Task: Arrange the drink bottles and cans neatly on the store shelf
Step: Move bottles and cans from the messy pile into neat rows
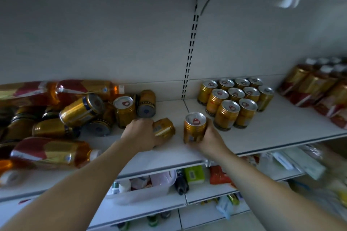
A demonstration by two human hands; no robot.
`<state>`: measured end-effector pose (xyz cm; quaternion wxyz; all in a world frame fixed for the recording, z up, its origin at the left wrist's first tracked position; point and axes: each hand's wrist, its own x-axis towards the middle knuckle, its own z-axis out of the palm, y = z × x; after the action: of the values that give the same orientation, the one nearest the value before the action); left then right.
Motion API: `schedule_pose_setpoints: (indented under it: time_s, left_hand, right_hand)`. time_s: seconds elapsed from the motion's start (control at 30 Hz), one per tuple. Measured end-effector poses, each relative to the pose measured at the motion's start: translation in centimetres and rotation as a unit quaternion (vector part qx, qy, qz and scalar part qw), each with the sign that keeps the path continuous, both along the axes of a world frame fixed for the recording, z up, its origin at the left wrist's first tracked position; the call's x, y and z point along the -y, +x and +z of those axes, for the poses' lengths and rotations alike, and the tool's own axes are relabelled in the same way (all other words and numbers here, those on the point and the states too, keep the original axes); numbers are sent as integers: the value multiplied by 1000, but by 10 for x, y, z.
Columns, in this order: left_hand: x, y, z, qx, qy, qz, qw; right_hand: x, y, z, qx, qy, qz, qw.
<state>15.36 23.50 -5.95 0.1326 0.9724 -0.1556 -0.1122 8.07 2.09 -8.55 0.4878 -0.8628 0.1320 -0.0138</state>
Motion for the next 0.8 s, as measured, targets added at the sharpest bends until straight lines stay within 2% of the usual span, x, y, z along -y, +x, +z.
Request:
schedule_pose_setpoints:
  time_s: [0.1,0.2,0.33,0.43,0.6,0.8]
  left_hand:
    - [0,-7,-6,-55,-141,61,987]
    - [20,-20,-12,-95,-283,92,950]
    - [64,-37,-14,-139,-384,61,911]
    - [95,-54,-13,-142,-411,35,900]
    - [151,-83,-10,-102,-381,-25,918]
    - [240,-106,-24,-56,-377,-6,925]
  right_hand:
    - [3,-13,-3,15,24,-28,999]
    - [10,-26,-4,28,26,-69,997]
    - [35,-50,3,31,22,-112,993]
    - [66,-71,11,37,14,-143,989]
    - [127,-89,21,58,14,-166,984]
    - [218,-83,12,78,-3,-128,989]
